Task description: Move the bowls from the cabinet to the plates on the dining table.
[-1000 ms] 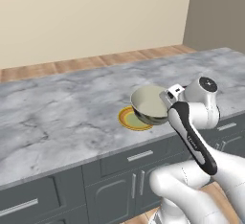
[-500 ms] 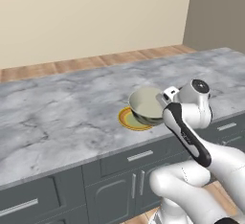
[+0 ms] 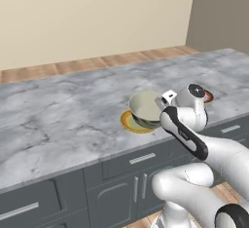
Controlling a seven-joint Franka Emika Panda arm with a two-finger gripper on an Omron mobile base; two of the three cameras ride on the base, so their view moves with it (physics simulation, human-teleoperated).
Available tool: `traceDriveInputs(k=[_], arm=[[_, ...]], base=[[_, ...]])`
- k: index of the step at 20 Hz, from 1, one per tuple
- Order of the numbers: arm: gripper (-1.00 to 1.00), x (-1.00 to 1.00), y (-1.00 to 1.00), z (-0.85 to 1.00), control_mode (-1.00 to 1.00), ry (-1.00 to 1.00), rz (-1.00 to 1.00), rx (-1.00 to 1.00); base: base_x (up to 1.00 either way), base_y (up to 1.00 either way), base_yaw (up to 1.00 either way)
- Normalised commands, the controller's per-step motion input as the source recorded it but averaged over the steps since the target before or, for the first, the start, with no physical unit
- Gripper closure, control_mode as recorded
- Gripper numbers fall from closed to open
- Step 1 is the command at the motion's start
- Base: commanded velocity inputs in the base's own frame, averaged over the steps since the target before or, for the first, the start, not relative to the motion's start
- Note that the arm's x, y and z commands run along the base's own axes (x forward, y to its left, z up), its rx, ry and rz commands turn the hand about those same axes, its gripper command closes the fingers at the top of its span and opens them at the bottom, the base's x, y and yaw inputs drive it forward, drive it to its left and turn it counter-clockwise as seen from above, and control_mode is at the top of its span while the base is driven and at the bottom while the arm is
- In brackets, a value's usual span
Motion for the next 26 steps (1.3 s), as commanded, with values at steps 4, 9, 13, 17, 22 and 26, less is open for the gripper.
traceDriveInputs(k=[4,9,13,17,22,26], arm=[[1.00,0.28,0.00,-0.18,-1.00,0.00,0.00,0.00],[1.00,0.25,0.00,-0.12,-1.00,0.00,0.00,0.00],[1.00,0.20,0.00,-0.10,-1.00,0.00,0.00,0.00],[1.00,0.14,0.00,-0.12,-1.00,0.01,0.00,0.00],[1.00,0.09,0.00,-0.14,-1.00,0.02,0.00,0.00],[1.00,0.14,0.00,-0.13,-1.00,0.01,0.00,0.00]], base=[[0.00,0.00,0.00],[0.00,0.00,0.00],[0.00,0.00,0.00],[0.00,0.00,0.00],[0.00,0.00,0.00],[0.00,0.00,0.00]])
